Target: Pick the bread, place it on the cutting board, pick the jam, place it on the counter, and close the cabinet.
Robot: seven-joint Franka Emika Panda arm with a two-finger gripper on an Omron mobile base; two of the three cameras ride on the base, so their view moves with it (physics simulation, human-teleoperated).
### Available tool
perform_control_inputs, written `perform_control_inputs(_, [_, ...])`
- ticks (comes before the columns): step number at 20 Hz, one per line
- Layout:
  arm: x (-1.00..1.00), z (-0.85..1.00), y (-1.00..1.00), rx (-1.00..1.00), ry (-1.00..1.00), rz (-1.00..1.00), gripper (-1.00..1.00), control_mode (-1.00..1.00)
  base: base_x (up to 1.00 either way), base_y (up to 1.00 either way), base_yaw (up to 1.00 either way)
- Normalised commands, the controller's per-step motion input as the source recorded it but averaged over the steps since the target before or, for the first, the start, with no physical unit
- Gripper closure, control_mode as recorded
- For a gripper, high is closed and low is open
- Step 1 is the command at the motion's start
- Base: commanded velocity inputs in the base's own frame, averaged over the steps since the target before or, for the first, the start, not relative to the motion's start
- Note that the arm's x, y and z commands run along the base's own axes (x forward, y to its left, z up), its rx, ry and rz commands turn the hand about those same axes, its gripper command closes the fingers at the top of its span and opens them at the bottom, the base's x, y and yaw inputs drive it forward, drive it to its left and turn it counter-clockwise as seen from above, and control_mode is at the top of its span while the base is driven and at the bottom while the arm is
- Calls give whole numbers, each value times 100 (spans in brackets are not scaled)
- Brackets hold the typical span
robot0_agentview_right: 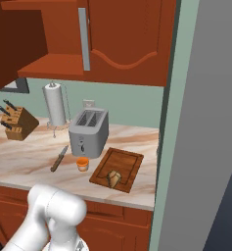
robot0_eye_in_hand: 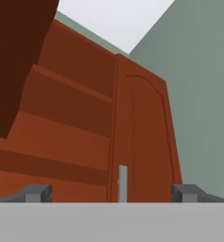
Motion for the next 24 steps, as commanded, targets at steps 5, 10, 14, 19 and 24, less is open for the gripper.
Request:
perform_control_inputs(5, [-59, 0, 27, 0, 0, 0, -100, -100, 0, 0, 0])
perform_control_inputs(10, [-33, 0, 49, 0, 0, -3, -100, -100, 0, 0, 0])
perform_control_inputs(14, [-16, 0, 55, 0, 0, -5, -100, -100, 0, 0, 0])
perform_control_inputs(19, [-3, 0, 51, 0, 0, -7, -100, -100, 0, 0, 0])
perform_control_inputs(24, [0, 0, 44, 0, 0, -10, -100, -100, 0, 0, 0])
